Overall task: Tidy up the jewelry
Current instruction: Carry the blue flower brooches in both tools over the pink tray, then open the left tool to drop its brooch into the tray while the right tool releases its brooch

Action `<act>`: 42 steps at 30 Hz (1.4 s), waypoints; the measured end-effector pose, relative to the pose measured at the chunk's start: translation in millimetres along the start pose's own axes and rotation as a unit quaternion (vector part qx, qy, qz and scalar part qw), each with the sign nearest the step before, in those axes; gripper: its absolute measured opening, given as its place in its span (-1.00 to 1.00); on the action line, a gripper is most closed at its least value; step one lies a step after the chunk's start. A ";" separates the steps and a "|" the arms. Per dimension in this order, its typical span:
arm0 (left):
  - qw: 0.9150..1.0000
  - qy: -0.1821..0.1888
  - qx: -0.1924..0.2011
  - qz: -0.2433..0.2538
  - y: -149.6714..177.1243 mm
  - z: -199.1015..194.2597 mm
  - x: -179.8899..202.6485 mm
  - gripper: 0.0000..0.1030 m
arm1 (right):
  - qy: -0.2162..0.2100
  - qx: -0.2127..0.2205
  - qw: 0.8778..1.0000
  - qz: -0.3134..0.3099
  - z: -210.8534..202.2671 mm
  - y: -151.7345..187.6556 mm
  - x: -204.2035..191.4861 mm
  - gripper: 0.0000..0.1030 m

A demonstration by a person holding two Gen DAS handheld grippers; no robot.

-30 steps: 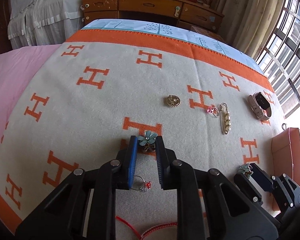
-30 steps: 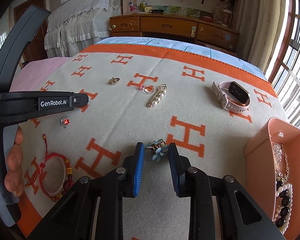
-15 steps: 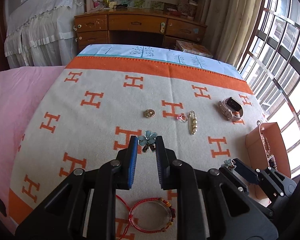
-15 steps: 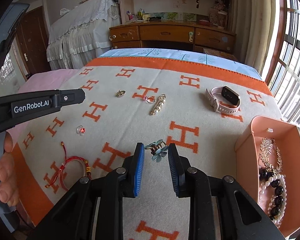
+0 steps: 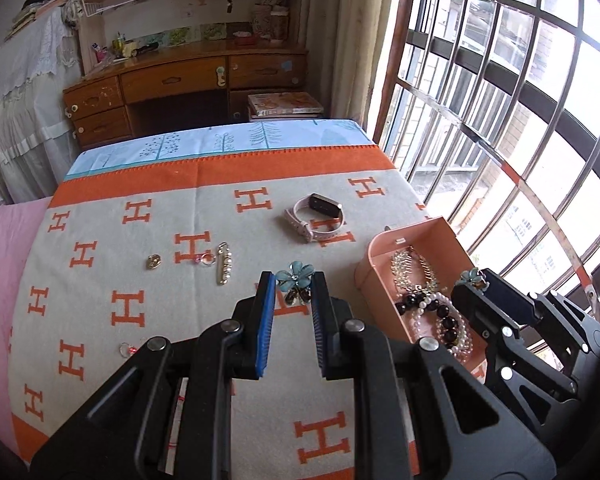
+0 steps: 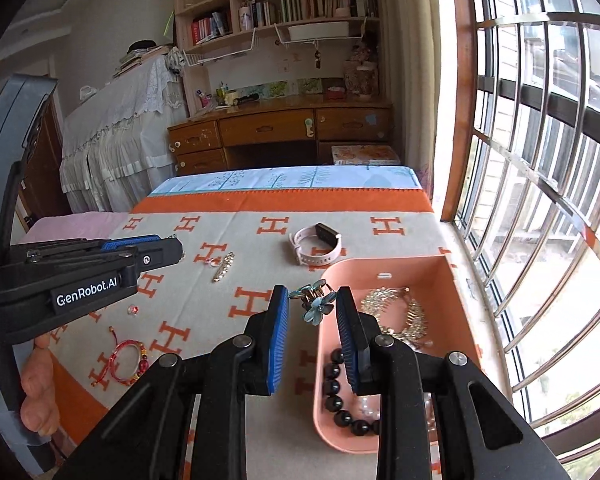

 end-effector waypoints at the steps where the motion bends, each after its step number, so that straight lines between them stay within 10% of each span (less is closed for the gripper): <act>1: 1.000 0.010 0.000 0.007 -1.9 0.8 13.2 -0.70 | 0.012 0.003 1.000 0.005 -6.3 1.6 10.3 -0.53; 13: 0.995 0.050 -0.030 0.078 0.0 55.7 127.0 -0.70 | 0.061 -0.030 0.996 0.056 -14.7 39.8 100.2 -0.53; 42: 0.989 0.033 -0.057 0.131 23.3 67.7 135.5 -0.39 | 0.067 -0.033 0.997 0.012 11.6 55.8 89.7 -0.31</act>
Point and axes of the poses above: each gripper's, at about its wrist camera, not at the fingertips, and z roughly the way its jaws point, x to its right, y to its underside, the point moved 4 cm from there along z, roughly the way its jaws point, and after that the axes turned 12 degrees about -y, right-handed, at the moved point
